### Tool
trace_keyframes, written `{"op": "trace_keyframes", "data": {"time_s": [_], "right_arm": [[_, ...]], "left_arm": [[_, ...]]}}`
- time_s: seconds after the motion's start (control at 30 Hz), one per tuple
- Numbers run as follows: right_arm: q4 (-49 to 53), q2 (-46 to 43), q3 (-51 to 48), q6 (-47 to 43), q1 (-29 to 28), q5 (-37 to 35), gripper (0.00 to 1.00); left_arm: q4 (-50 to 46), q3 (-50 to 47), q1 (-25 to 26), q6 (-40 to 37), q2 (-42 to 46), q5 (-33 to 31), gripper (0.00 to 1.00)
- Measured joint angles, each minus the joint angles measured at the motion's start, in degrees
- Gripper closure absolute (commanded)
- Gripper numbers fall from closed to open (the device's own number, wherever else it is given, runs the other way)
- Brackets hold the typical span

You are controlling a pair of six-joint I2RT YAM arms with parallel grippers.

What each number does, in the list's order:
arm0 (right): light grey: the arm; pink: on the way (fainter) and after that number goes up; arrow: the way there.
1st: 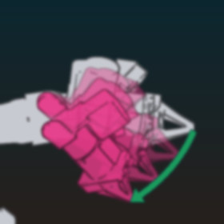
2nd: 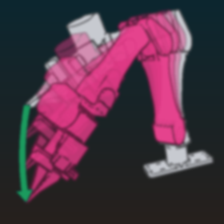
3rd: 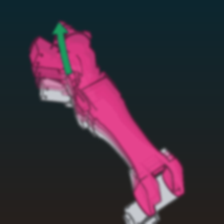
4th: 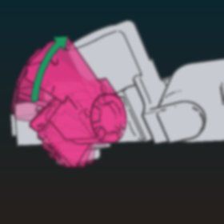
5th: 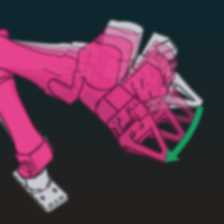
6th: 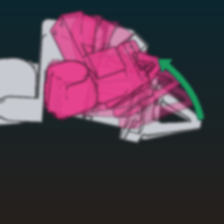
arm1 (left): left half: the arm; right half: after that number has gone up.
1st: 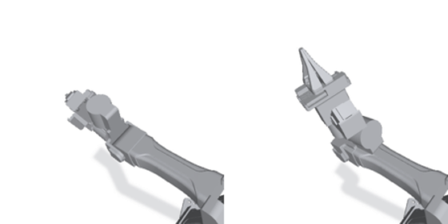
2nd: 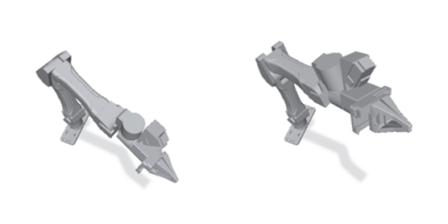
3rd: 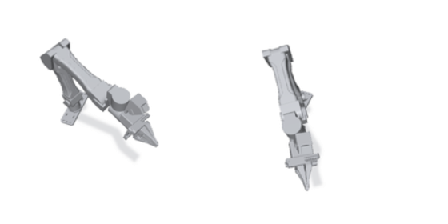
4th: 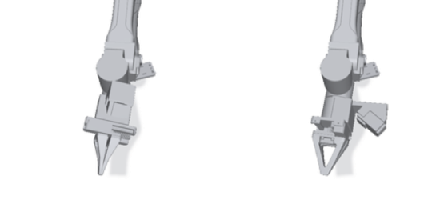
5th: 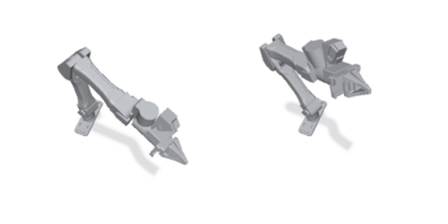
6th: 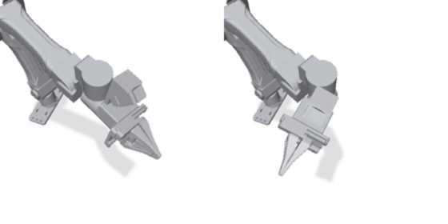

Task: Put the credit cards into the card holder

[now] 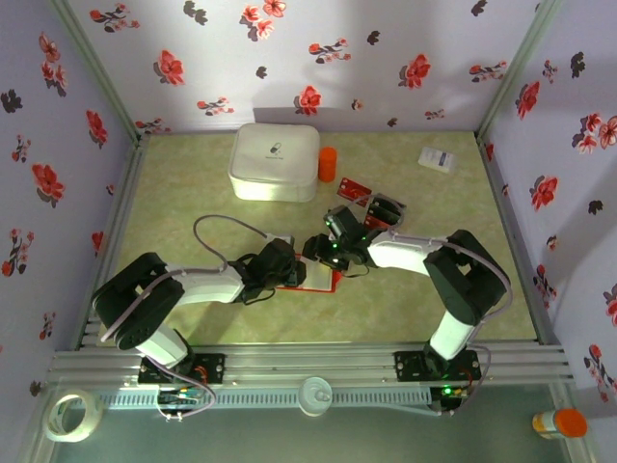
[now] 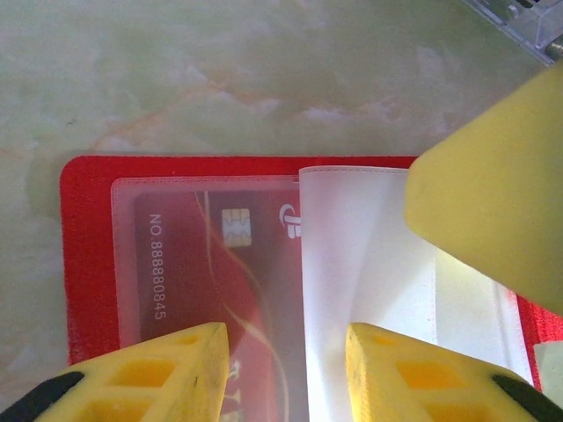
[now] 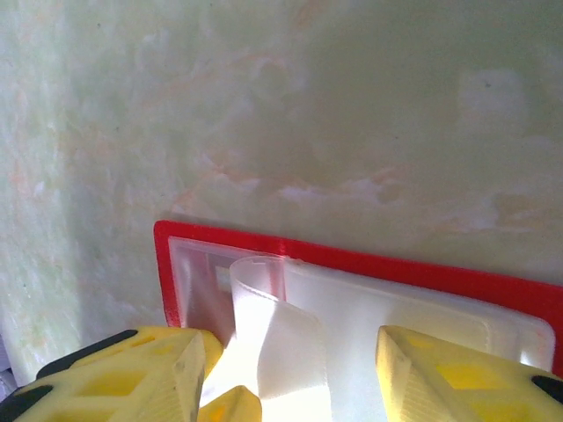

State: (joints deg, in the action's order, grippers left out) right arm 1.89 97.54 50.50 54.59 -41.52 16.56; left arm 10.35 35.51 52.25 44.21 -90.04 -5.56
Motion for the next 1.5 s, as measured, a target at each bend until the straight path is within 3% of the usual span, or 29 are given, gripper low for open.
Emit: {"op": "trace_keyframes", "data": {"time_s": [0.3, 0.53, 0.73, 1.07, 1.5], "right_arm": [[-3.19, 1.88, 0.04, 0.44, -0.02, 3.34, 0.50], [-5.90, 1.99, 0.04, 2.80, -0.17, 5.20, 0.48], [-6.95, 0.70, 0.04, 4.83, -1.53, 5.31, 0.45], [-9.01, 0.28, 4.35, 7.26, -4.63, 4.00, 0.40], [-11.74, 12.02, 8.39, 8.94, -6.29, 4.66, 0.40]], "left_arm": [[0.22, -0.13, 0.00, 0.00, 0.17, 0.09, 0.56], [-1.11, -0.87, 0.00, 0.24, 3.08, 1.05, 0.38], [-4.72, -1.18, -0.81, 0.09, 12.61, 1.16, 0.27], [-9.77, -4.68, -6.54, -0.04, 26.01, 2.01, 0.22], [-13.88, -7.56, -11.43, 0.02, 32.24, 1.09, 0.21]]}}
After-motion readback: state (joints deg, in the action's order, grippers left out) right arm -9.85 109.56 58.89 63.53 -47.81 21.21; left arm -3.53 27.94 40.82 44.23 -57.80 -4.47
